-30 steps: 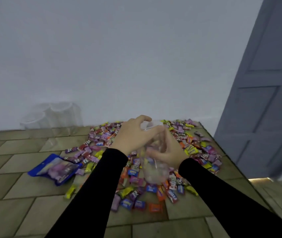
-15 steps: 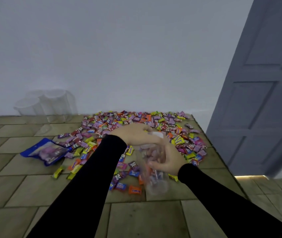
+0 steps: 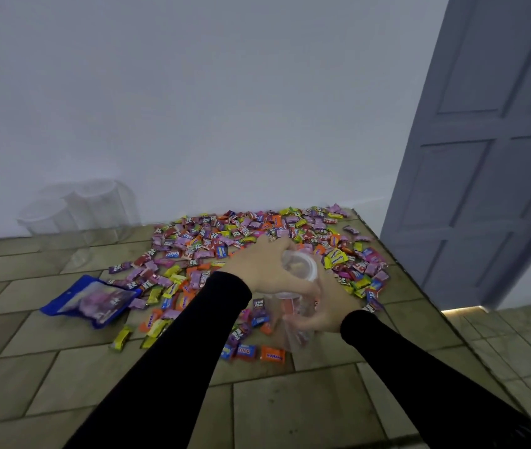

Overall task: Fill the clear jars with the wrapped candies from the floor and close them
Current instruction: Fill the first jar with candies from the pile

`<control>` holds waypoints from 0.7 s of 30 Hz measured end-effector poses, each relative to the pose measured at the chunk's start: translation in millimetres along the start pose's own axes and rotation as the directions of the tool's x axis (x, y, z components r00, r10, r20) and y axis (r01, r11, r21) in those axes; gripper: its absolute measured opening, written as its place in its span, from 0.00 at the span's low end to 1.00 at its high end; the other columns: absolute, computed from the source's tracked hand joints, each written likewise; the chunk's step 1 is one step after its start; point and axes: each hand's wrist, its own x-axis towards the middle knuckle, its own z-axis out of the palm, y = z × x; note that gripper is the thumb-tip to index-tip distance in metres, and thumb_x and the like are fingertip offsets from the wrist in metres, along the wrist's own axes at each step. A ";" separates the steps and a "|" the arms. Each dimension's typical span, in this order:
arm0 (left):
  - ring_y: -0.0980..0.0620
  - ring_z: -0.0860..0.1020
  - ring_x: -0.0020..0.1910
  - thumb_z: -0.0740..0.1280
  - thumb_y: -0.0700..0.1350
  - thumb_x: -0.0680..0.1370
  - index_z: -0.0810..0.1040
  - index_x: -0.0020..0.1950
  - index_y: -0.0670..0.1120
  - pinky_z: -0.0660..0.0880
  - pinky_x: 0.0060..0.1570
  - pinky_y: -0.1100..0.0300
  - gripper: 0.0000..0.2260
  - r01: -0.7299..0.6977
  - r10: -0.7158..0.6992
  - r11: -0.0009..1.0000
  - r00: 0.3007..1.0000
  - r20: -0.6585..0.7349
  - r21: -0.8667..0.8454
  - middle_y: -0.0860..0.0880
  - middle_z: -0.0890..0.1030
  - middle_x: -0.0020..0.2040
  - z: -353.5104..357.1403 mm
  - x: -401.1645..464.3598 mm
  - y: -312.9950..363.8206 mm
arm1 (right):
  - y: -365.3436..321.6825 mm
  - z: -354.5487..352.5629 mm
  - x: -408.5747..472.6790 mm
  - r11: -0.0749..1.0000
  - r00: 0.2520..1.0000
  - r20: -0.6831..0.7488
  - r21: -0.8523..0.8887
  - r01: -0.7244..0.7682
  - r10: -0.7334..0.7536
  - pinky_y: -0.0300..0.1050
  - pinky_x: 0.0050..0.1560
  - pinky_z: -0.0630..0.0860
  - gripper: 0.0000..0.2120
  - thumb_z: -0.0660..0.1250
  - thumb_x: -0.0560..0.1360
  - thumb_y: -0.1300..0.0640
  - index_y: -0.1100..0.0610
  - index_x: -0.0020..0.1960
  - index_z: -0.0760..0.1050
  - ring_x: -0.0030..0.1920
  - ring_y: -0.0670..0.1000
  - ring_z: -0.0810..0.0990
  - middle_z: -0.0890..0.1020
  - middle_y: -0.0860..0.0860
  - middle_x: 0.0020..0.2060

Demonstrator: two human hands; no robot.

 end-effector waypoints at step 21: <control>0.49 0.74 0.52 0.69 0.72 0.64 0.69 0.59 0.57 0.73 0.48 0.52 0.31 -0.141 0.150 0.980 0.987 0.060 -0.142 0.50 0.71 0.60 14.9 -8.7 -4.3 | -9.5 9.1 -36.1 0.983 0.990 -0.127 -0.162 -0.087 0.066 0.32 0.36 0.73 0.37 0.77 0.61 0.48 0.52 0.67 0.66 0.41 0.41 0.80 0.79 0.41 0.46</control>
